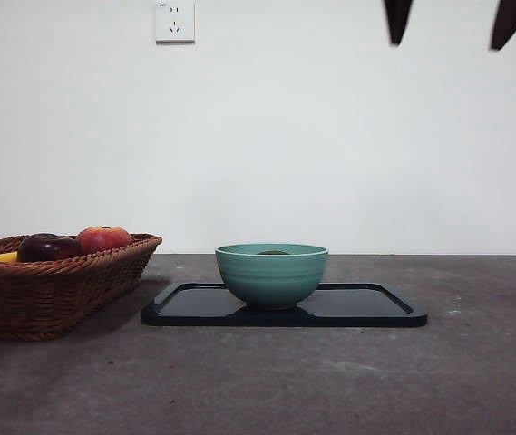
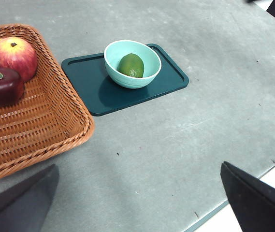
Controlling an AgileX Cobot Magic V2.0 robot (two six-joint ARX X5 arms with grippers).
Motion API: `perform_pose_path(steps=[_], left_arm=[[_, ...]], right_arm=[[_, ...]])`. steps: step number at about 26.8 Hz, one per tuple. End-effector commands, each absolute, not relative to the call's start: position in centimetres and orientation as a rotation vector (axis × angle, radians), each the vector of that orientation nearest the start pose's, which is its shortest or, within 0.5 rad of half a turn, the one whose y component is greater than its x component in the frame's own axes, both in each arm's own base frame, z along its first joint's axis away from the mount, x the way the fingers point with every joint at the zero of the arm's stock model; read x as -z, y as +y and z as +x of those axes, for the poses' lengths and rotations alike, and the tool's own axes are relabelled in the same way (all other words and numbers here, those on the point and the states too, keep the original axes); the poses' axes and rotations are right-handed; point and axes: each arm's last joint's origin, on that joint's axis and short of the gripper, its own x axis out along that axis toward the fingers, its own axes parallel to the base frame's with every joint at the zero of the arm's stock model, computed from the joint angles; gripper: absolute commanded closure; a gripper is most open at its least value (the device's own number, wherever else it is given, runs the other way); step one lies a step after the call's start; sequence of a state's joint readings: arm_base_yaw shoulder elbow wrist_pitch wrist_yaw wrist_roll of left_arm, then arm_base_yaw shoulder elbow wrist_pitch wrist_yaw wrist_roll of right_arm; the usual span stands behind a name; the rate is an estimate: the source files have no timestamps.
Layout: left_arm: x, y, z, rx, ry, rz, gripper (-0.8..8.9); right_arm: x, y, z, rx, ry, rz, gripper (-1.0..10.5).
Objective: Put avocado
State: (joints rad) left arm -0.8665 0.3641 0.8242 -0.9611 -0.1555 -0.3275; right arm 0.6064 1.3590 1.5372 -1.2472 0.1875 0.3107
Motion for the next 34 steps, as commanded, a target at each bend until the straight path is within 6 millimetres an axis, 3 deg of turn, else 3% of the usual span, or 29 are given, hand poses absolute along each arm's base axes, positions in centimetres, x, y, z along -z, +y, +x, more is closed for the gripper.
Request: perform_pose_path(steps=[1, 8, 13, 18, 29, 30, 31, 33, 34], left_arm=[[-31.6, -3.6, 3.6, 0.621, 0.537, -0.059, 2.21], [-31.6, -3.6, 3.6, 0.621, 0.536, -0.06, 2.21], [-31.6, -3.6, 3.6, 0.621, 0.535, -0.06, 2.21], [-31.6, -3.6, 3.6, 0.622, 0.536, -0.06, 2.21], [-31.6, -3.6, 3.6, 0.622, 0.535, -0.061, 2.36], [-31.6, -3.6, 3.6, 0.621, 0.536, -0.06, 3.14], [-31.6, -3.6, 3.6, 0.621, 0.537, -0.059, 4.63], [-31.6, -3.6, 3.6, 0.621, 0.536, -0.059, 8.12], [-31.6, -3.6, 3.6, 0.621, 0.535, -0.06, 7.97]], right_arm=[[-37.8, 12.1, 17.0, -0.267, 0.986, -0.144, 3.4], [-34.9, 5.9, 7.2, -0.409, 0.765, -0.049, 3.4], [-32.5, 2.5, 3.5, -0.434, 0.651, 0.031, 3.4], [-31.5, 1.5, 2.3, -0.458, 0.614, 0.089, 3.4], [-31.5, 1.5, 2.3, -0.461, 0.615, 0.089, 3.4], [-31.5, 1.5, 2.3, -0.461, 0.615, 0.089, 3.5], [-31.5, 1.5, 2.3, -0.461, 0.615, 0.089, 4.2], [-31.5, 1.5, 2.3, -0.462, 0.615, 0.089, 8.1], [-31.5, 1.5, 2.3, -0.462, 0.615, 0.089, 9.5]])
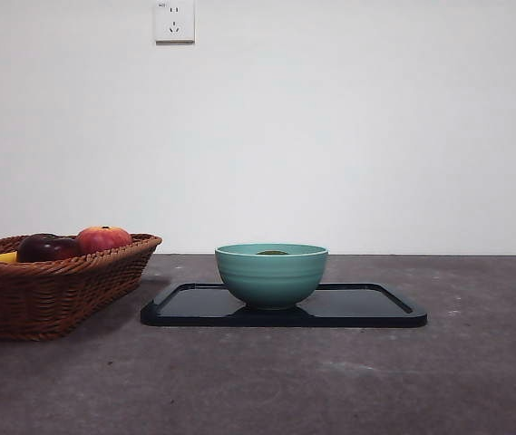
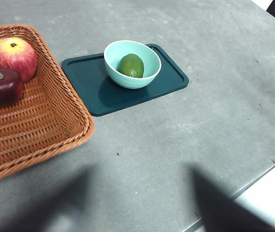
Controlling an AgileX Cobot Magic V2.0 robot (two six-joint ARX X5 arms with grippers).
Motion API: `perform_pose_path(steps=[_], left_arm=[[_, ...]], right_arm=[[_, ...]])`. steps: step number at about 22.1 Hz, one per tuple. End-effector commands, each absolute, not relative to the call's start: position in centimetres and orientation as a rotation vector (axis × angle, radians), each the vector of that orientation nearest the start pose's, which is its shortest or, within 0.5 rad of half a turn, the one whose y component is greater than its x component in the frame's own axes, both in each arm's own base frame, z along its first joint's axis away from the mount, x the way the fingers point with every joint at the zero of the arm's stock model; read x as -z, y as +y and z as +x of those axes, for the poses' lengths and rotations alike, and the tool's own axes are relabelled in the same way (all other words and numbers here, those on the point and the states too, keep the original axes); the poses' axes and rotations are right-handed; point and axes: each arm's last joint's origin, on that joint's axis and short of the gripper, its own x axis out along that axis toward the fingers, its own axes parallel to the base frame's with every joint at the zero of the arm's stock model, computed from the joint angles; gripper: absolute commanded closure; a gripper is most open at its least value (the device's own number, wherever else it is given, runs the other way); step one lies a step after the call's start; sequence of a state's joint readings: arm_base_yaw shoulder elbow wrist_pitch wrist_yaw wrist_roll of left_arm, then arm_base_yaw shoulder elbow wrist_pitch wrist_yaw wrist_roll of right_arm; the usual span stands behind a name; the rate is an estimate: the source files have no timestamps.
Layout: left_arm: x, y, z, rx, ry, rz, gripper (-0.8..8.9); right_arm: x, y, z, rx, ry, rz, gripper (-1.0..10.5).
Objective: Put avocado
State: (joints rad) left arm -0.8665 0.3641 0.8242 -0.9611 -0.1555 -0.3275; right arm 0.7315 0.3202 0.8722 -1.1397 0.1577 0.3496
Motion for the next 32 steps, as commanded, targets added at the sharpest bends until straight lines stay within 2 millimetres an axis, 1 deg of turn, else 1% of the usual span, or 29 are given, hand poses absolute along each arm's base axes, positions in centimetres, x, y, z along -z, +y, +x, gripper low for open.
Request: perform_pose_path(steps=[1, 15, 17, 19, 24, 26, 29, 32], left_arm=[[-31.6, -3.6, 3.6, 0.622, 0.536, -0.06, 7.98], [-31.6, -3.6, 3.6, 0.623, 0.537, -0.06, 7.95], [-31.6, -3.5, 3.7, 0.595, 0.535, -0.07, 7.96], [-31.6, -3.2, 3.9, 0.518, 0.529, -0.091, 7.96], [-31.3, -1.9, 5.0, 0.217, 0.5, -0.127, 7.95], [-30.8, -1.5, 5.7, 0.135, 0.467, -0.084, 7.95], [-29.2, -1.5, 7.7, 0.151, 0.363, 0.038, 7.95], [-25.8, -1.4, 9.7, 0.149, 0.293, 0.064, 7.95]], right_arm=[[-31.5, 1.5, 2.3, -0.461, 0.615, 0.089, 9.3], [-31.5, 1.5, 2.3, -0.461, 0.615, 0.089, 9.3], [-31.5, 1.5, 2.3, -0.461, 0.615, 0.089, 9.3], [-31.5, 1.5, 2.3, -0.461, 0.615, 0.089, 9.3], [-31.5, 1.5, 2.3, -0.461, 0.615, 0.089, 9.3], [-31.5, 1.5, 2.3, -0.461, 0.615, 0.089, 9.3], [-31.5, 1.5, 2.3, -0.461, 0.615, 0.089, 9.3], [-31.5, 1.5, 2.3, -0.461, 0.615, 0.089, 9.3]])
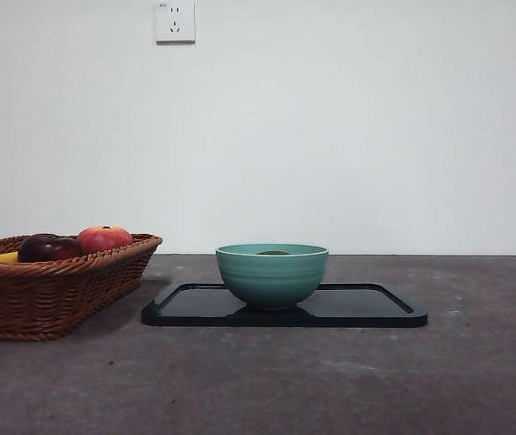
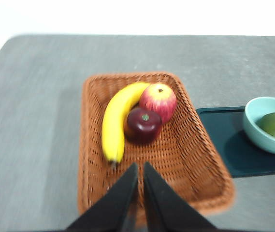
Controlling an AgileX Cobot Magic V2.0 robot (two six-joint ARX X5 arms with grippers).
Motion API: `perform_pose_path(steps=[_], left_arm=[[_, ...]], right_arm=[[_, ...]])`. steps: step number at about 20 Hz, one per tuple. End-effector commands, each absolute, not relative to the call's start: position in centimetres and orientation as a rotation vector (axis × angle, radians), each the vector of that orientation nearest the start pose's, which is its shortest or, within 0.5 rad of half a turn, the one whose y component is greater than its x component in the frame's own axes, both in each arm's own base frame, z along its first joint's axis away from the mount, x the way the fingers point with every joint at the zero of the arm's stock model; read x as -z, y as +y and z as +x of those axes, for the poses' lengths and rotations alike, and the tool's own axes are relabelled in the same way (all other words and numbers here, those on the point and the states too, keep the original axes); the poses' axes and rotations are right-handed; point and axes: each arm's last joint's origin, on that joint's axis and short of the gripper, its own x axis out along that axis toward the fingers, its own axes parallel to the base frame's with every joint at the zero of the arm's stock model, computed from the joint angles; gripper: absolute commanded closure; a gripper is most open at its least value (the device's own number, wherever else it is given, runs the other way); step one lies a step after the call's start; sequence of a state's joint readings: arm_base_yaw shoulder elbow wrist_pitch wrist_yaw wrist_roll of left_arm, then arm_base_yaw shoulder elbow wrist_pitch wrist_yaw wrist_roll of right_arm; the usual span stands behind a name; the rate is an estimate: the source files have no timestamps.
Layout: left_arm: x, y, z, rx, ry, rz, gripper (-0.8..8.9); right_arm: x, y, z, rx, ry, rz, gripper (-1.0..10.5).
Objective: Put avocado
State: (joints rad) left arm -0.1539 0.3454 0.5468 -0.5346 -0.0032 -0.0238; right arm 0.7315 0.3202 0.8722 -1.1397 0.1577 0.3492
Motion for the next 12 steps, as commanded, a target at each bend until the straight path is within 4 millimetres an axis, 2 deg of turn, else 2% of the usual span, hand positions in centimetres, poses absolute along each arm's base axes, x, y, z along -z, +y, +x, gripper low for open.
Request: perform_pose_path(steps=[1, 5, 7, 12], left_arm=[[-24.1, -1.3, 10.4, 0.137, 0.277, 0.059, 7.95], [-19.0, -1.2, 10.9, 0.112, 0.212, 0.045, 7.95], [-17.4, -1.0, 10.5, 0.092, 0.19, 0.043, 7.95], [-15.6, -0.6, 10.0, 0.058, 0.16, 0.017, 7.95]], right_arm=[[-31.5, 1.5, 2.3, -0.461, 0.615, 0.089, 9.3], [-31.5, 1.5, 2.3, -0.461, 0.615, 0.088, 9.3], [-31.5, 1.5, 2.3, -0.461, 0.615, 0.089, 9.3], [-31.5, 1.5, 2.3, -0.461, 0.615, 0.089, 9.3]])
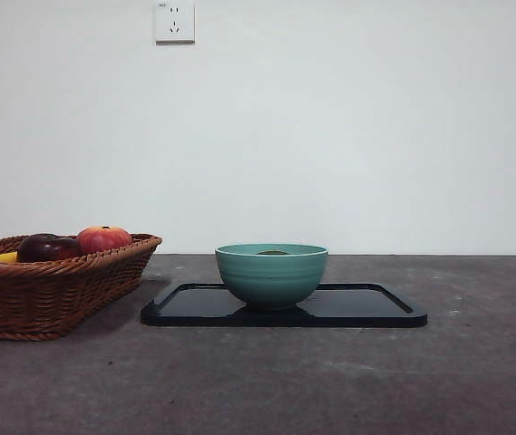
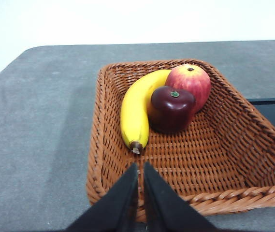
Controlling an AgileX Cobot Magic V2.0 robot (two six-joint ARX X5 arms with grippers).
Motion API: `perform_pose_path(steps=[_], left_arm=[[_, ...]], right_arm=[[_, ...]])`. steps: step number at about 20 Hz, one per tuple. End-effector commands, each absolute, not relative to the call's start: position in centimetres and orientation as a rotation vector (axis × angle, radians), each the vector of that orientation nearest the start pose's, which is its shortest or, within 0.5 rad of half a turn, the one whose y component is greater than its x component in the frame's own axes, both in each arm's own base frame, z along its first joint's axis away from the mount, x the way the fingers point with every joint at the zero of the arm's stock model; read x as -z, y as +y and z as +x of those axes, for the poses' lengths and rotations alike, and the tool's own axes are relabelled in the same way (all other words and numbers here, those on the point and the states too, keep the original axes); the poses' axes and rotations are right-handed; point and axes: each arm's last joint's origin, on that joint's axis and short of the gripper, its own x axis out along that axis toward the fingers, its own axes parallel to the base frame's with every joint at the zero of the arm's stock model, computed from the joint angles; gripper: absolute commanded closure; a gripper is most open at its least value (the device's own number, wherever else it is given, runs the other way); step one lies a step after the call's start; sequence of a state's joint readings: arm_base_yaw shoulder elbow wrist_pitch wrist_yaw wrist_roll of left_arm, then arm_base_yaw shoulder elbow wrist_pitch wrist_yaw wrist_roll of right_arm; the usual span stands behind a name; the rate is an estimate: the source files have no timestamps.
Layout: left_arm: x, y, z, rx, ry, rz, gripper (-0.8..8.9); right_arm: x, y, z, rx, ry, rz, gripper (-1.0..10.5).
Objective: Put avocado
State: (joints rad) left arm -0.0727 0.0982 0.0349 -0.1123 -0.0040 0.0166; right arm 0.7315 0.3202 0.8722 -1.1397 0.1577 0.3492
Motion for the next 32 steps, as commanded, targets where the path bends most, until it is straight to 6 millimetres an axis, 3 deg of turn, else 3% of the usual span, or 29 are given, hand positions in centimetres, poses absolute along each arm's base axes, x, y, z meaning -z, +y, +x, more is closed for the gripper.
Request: perform_pose_path(steps=[1, 11, 32], left_arm=[[-15.5, -0.57, 9.96, 0.049, 0.154, 0.014, 7.95], [-14.57, -0.2, 9.71, 0.011, 0.222, -0.011, 7.95], [-14.87, -0.15, 9.56, 0.009, 0.183, 0.013, 7.95]], right_arm=[[-31.52, 1.48, 2.3, -0.461, 0.615, 0.089, 9.3], [-31.52, 1.48, 2.3, -0.461, 0.615, 0.089, 9.3], [-31.52, 1.48, 2.3, -0.461, 0.615, 0.089, 9.3]])
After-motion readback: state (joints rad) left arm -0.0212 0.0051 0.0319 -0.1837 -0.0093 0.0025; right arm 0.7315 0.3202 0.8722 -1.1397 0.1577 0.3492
